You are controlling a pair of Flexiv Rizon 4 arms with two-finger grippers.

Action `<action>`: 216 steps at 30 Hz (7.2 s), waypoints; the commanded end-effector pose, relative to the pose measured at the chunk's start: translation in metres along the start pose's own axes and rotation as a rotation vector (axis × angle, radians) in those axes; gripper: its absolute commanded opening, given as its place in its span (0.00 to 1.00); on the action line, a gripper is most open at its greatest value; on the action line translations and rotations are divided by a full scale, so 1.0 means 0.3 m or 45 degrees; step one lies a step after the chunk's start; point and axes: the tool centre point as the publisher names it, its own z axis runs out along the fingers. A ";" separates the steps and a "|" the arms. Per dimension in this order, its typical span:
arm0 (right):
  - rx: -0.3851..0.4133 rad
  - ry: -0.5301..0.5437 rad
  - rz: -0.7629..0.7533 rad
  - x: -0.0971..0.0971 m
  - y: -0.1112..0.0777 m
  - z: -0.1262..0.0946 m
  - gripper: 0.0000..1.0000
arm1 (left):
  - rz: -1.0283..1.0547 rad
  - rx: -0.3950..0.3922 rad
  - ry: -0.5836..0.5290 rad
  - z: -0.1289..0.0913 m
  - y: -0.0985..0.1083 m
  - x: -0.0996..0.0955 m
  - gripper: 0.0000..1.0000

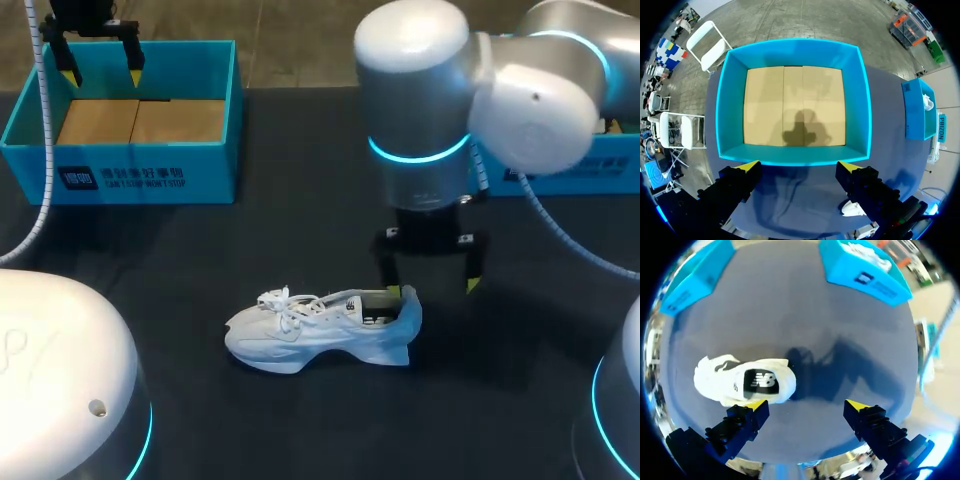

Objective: Take the shoe out of the shoebox, open the shoe tongue, remove and reinsert the insole, then place the shoe into the shoebox

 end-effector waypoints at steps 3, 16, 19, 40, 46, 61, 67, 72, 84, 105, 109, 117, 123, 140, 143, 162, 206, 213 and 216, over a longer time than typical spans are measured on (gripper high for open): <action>-0.127 0.345 -0.311 -0.080 -0.014 -0.030 1.00 | 0.000 0.000 0.000 0.000 0.000 0.000 1.00; -0.115 0.433 -0.541 -0.098 -0.005 -0.055 1.00 | 0.000 0.000 0.000 0.000 0.000 0.000 1.00; -0.115 0.433 -0.541 -0.098 -0.005 -0.055 1.00 | 0.000 0.000 0.000 0.000 0.000 0.000 1.00; -0.645 1.166 -1.242 -0.211 0.080 0.011 1.00 | 0.000 0.000 0.000 0.000 0.000 0.000 1.00; -0.645 1.166 -1.242 -0.211 0.080 0.011 1.00 | 0.000 0.000 0.000 0.000 0.000 0.000 1.00; -0.874 0.963 -1.324 -0.157 0.038 0.091 1.00 | 0.000 0.000 0.000 0.000 0.000 0.000 1.00; -1.012 0.961 -1.350 -0.141 0.033 0.130 1.00 | 0.000 0.000 0.000 0.000 0.000 0.000 1.00; -1.012 0.961 -1.350 -0.141 0.033 0.130 1.00 | 0.000 0.000 0.000 0.000 0.000 0.000 1.00; -1.057 0.978 -1.416 -0.142 0.033 0.147 1.00 | 0.000 0.000 0.000 0.000 0.000 0.000 1.00; -1.319 1.178 -1.560 -0.250 0.065 0.382 1.00 | 0.000 0.000 0.000 0.000 0.000 0.000 1.00; -1.329 1.181 -1.574 -0.232 0.070 0.393 1.00 | 0.000 0.000 0.000 0.000 0.000 0.000 1.00; -1.261 1.137 -1.534 -0.167 0.073 0.397 1.00 | 0.000 0.000 0.000 0.000 0.000 0.000 1.00; -1.254 1.183 -1.507 -0.105 0.063 0.410 1.00 | 0.000 0.000 0.000 0.000 0.000 0.000 1.00; -1.273 1.278 -1.481 0.076 0.072 0.420 1.00 | 0.000 0.000 0.000 0.000 0.000 0.000 1.00; -1.273 1.284 -1.482 0.096 0.071 0.420 1.00 | 0.000 0.000 0.000 0.000 0.000 0.000 1.00; -1.261 1.320 -1.499 0.196 0.080 0.415 1.00 | 0.000 0.000 0.000 0.000 0.000 0.000 1.00; -1.329 1.408 -1.537 0.273 0.090 0.396 0.00 | 0.000 0.000 0.000 0.000 0.000 0.000 1.00; -1.329 1.408 -1.537 0.273 0.090 0.396 0.00 | 0.001 0.010 -0.043 0.003 0.032 0.048 1.00; -1.329 1.408 -1.537 0.273 0.090 0.396 0.00 | 0.034 -0.006 -0.020 -0.001 0.079 0.100 1.00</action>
